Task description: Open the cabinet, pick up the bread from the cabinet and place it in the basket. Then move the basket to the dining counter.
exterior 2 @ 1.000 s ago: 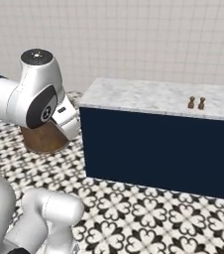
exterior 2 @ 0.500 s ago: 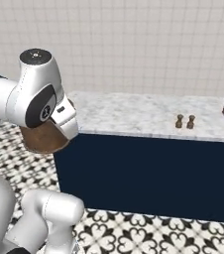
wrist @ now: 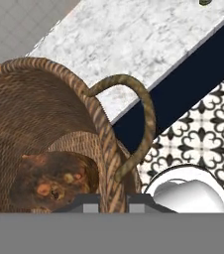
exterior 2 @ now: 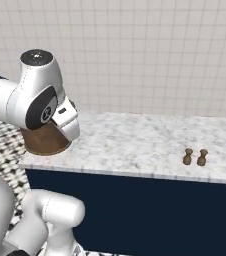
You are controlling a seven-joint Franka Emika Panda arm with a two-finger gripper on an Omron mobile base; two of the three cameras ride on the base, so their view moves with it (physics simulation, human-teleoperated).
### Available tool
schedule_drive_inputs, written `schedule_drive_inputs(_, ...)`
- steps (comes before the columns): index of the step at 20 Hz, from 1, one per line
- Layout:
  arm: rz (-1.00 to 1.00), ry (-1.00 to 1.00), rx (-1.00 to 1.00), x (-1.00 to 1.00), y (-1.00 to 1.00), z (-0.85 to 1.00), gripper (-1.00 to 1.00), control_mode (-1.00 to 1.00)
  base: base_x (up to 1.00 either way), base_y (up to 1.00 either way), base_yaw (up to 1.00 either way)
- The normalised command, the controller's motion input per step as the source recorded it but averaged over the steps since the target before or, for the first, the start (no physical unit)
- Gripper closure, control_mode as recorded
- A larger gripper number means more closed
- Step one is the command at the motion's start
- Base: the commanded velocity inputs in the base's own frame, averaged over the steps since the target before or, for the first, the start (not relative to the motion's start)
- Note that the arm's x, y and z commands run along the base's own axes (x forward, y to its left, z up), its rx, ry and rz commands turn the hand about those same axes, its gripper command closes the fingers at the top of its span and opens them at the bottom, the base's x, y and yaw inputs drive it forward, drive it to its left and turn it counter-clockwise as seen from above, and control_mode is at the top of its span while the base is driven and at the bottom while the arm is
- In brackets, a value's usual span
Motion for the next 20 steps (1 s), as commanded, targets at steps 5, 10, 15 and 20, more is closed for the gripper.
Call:
schedule_drive_inputs(5,0.0,0.0,0.0,0.0,0.0,0.0,1.0,1.0,1.0,-0.01,0.0)
schedule_drive_inputs(10,0.0,0.0,0.05,1.0,-0.43,-0.46,1.0,-1.0,0.0,0.0,0.0)
schedule_drive_inputs(15,-0.02,0.04,0.11,1.0,-0.98,-0.82,1.0,-1.0,0.0,0.0,0.0)
schedule_drive_inputs(20,-0.08,0.11,0.05,1.0,-0.96,-0.48,1.0,-1.0,0.0,0.0,0.0)
